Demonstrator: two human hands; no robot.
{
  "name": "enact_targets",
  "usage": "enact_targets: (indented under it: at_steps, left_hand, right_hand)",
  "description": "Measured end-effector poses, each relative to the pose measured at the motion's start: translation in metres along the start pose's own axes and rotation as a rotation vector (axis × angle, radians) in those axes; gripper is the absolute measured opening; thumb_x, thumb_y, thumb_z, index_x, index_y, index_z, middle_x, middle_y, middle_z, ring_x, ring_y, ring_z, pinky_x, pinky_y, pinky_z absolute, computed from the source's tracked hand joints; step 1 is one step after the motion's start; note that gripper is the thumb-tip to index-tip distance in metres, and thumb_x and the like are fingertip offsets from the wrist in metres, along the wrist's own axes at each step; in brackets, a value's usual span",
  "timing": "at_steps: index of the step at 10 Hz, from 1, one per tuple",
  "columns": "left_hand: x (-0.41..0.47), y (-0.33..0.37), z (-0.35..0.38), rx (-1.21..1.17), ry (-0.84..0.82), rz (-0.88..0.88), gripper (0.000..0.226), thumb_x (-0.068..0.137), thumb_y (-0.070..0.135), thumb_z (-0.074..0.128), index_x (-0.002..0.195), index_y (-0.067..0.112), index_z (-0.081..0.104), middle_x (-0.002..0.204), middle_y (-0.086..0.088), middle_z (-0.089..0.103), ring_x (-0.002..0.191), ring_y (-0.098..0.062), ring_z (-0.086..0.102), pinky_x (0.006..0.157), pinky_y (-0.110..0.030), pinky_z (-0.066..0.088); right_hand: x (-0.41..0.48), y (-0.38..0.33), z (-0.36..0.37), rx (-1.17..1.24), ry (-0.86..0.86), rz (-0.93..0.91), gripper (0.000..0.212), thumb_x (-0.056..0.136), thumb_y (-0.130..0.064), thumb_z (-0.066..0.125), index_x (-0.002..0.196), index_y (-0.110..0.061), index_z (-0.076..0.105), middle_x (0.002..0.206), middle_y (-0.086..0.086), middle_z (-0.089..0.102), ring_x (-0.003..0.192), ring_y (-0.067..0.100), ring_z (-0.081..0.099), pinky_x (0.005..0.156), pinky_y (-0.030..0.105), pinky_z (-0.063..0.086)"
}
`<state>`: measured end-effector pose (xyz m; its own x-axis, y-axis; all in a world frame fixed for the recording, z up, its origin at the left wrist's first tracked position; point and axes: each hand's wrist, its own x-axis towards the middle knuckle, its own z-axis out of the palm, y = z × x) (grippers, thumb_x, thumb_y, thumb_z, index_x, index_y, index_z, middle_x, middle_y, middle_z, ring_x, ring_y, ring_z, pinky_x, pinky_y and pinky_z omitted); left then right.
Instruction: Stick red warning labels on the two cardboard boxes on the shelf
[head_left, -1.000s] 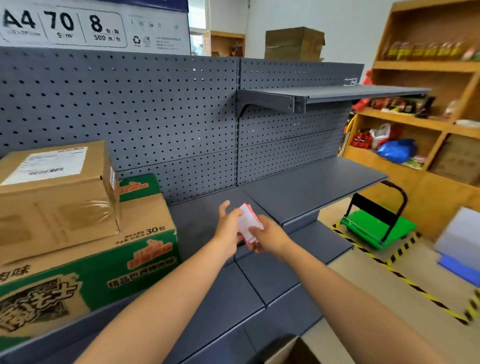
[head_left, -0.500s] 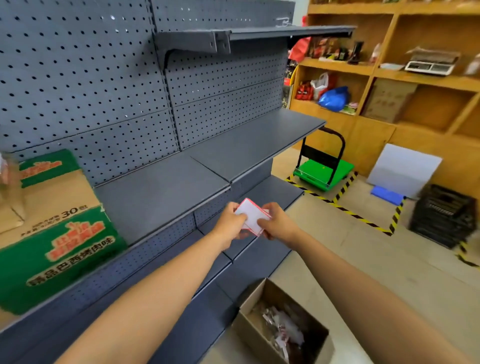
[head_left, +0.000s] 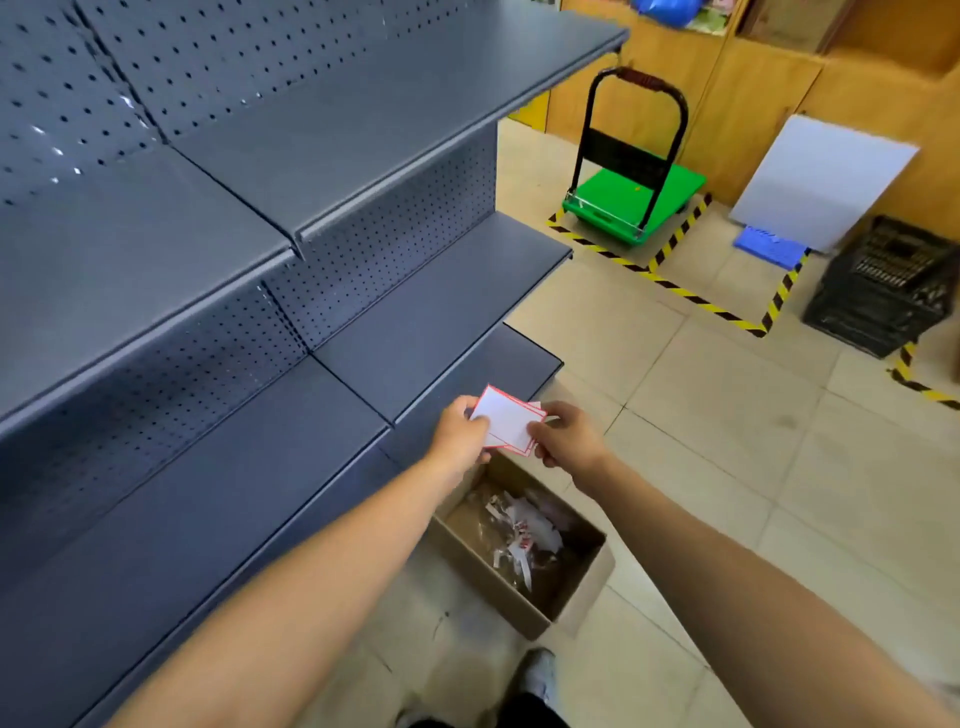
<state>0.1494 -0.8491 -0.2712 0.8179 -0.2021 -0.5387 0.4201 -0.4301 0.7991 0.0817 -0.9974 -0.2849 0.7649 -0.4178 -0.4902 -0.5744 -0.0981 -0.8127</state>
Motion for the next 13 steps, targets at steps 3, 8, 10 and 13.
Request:
enact_targets:
  at_steps: [3,8,10,13]
  left_hand:
    - [0.085,-0.138,0.074,0.269,-0.035,-0.113,0.009,0.086,0.017,0.056,0.084,0.026,0.060,0.096,-0.009,0.072,0.085,-0.035,0.069,0.076,-0.049,0.059]
    - [0.191,-0.317,0.134,0.238,-0.117,-0.360,0.040,0.098,0.016,0.058,0.138,0.018,0.063,0.122,-0.003,0.070,0.114,-0.027,0.066,0.096,-0.031,0.050]
    - [0.200,-0.338,0.129,0.270,-0.150,-0.377,0.038,0.102,0.021,0.056,0.139,0.021,0.061,0.131,0.001,0.064,0.122,-0.022,0.060,0.107,-0.032,0.046]
    - [0.215,-0.324,0.113,0.193,-0.115,-0.365,0.033,0.103,0.024,0.052,0.135,0.028,0.060,0.122,0.006,0.065,0.109,-0.019,0.067,0.099,-0.040,0.056]
  right_hand:
    - [0.057,0.138,0.019,0.039,0.048,0.230,0.016,0.096,-0.012,0.064,0.112,-0.015,0.064,0.092,0.008,0.072,0.066,0.018,0.065,0.055,0.029,0.056]
    - [0.149,0.363,0.100,0.021,0.157,0.514,0.019,0.093,-0.021,0.066,0.112,-0.018,0.069,0.094,0.007,0.073,0.078,0.022,0.069,0.074,0.039,0.058]
    - [0.165,0.381,0.110,0.023,0.126,0.560,0.028,0.095,-0.027,0.066,0.122,-0.020,0.063,0.102,0.006,0.075,0.074,0.018,0.074,0.079,0.040,0.062]
    - [0.177,0.347,0.110,0.101,0.111,0.561,0.029,0.100,-0.025,0.059,0.127,-0.016,0.061,0.099,0.009,0.074,0.079,0.023,0.074,0.070,0.037,0.060]
